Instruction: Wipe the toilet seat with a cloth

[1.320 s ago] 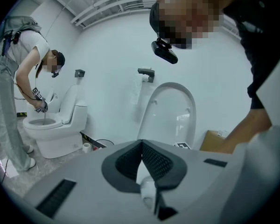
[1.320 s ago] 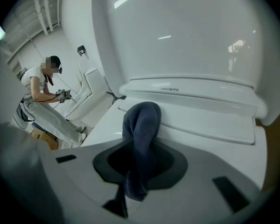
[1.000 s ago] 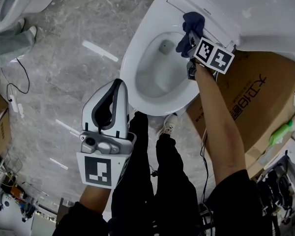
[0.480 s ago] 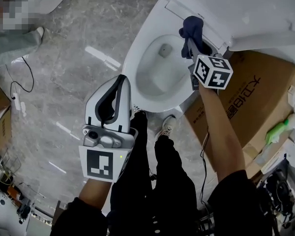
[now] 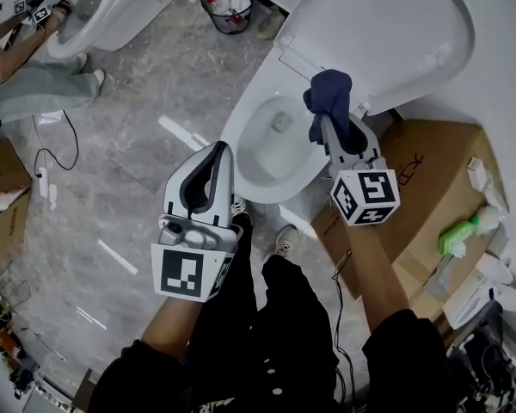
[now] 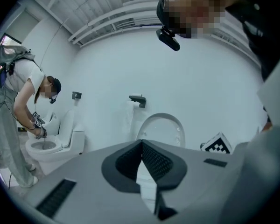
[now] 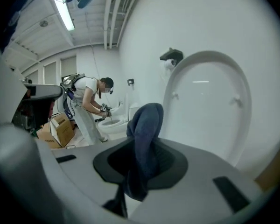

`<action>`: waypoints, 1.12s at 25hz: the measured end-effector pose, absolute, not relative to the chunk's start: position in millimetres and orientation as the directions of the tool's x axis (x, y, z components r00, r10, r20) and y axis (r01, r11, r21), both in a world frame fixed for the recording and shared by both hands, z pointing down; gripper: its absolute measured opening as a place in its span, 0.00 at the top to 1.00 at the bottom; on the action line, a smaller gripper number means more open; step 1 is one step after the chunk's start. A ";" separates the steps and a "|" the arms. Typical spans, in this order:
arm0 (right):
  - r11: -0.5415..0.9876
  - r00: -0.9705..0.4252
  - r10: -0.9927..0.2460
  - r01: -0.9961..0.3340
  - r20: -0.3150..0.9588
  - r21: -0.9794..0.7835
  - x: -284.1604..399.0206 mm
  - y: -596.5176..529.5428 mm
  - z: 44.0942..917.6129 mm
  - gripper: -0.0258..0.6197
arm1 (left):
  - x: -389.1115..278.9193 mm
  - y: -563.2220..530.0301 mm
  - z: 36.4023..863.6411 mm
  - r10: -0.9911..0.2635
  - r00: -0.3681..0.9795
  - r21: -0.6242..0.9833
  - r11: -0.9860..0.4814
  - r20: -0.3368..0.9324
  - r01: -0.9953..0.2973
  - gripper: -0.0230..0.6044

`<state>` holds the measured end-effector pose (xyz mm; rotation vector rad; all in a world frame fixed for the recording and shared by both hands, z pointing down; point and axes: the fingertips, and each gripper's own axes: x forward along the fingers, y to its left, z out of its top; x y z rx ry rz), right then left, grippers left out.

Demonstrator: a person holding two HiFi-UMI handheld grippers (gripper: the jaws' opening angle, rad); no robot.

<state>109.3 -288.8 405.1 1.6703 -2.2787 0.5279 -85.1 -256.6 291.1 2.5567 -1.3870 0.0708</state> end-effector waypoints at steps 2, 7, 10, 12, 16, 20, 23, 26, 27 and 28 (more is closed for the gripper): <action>0.291 -0.312 -0.873 -0.950 0.375 -0.114 105.1 -277.7 369.0 0.84 | -82.1 -251.8 269.4 -0.823 0.552 0.177 -0.529 0.132 -0.830 0.95; 0.330 -0.344 -0.903 -0.939 0.258 -0.099 96.5 -245.0 280.9 0.84 | -82.3 -236.4 218.4 -0.829 0.551 0.184 -0.530 0.093 -0.828 0.95; 0.354 -0.366 -0.911 -0.931 0.188 -0.094 91.6 -226.2 233.1 0.84 | -84.0 -227.4 186.2 -0.827 0.557 0.173 -0.540 0.068 -0.823 0.95; 0.360 -0.368 -0.919 -0.929 0.142 -0.083 90.5 -215.3 204.0 0.84 | -83.6 -221.3 162.4 -0.824 0.565 0.141 -0.554 0.044 -0.820 0.95; 0.357 -0.361 -0.931 -0.932 0.061 -0.067 91.8 -195.5 155.4 0.84 | -88.9 -208.5 119.8 -0.825 0.565 0.144 -0.560 -0.005 -0.816 0.95; 0.346 -0.347 -0.938 -0.937 0.000 -0.057 100.7 -178.8 114.4 0.84 | -94.6 -193.4 83.4 -0.826 0.562 0.116 -0.563 -0.051 -0.818 0.95; 0.336 -0.335 -0.942 -0.941 -0.026 -0.032 106.8 -165.0 89.6 0.84 | -99.3 -182.0 60.2 -0.825 0.559 0.097 -0.564 -0.076 -0.820 0.95; 0.325 -0.324 -0.945 -0.946 -0.038 -0.025 113.0 -148.7 72.1 0.84 | -104.7 -169.5 38.2 -0.830 0.549 0.095 -0.557 -0.101 -0.825 0.95; 0.320 -0.319 -0.947 -0.947 -0.045 -0.025 116.2 -143.9 66.0 0.84 | -105.9 -165.4 31.8 -0.832 0.545 0.088 -0.554 -0.108 -0.828 0.95; 0.316 -0.315 -0.948 -0.948 -0.055 -0.025 119.7 -139.8 59.7 0.84 | -107.0 -161.5 25.9 -0.833 0.541 0.078 -0.551 -0.116 -0.831 0.95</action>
